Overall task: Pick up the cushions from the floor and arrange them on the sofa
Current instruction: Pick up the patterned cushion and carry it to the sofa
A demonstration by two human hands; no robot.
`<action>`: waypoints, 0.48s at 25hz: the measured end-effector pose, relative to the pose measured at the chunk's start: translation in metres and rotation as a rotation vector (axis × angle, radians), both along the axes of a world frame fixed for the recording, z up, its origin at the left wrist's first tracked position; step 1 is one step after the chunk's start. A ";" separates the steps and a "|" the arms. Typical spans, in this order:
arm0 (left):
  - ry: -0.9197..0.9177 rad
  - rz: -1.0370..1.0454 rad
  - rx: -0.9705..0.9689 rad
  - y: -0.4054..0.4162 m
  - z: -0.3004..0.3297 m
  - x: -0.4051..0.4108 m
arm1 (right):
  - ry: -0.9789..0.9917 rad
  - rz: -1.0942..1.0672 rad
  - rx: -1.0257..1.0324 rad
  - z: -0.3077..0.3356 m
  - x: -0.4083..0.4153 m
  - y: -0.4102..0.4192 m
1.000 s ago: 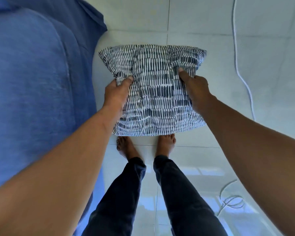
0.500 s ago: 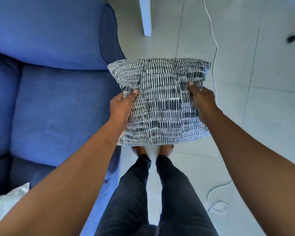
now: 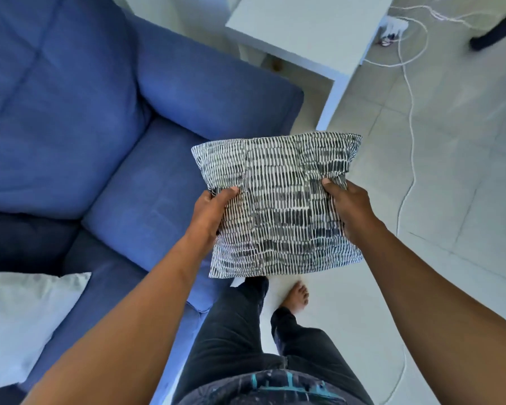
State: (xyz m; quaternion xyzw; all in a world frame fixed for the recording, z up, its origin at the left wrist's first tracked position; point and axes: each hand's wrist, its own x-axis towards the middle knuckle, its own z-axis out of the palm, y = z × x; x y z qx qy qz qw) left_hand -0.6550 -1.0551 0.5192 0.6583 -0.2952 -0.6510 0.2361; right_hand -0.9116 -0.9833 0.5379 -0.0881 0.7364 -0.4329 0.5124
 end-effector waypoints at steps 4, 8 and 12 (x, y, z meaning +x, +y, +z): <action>0.005 0.129 0.000 -0.033 -0.003 0.070 | 0.039 0.171 -0.021 -0.004 0.055 -0.076; -0.027 0.247 -0.014 -0.072 -0.001 0.128 | 0.063 0.353 0.001 -0.005 0.112 -0.157; -0.065 0.391 -0.019 -0.107 0.003 0.197 | 0.110 0.621 -0.041 -0.009 0.183 -0.242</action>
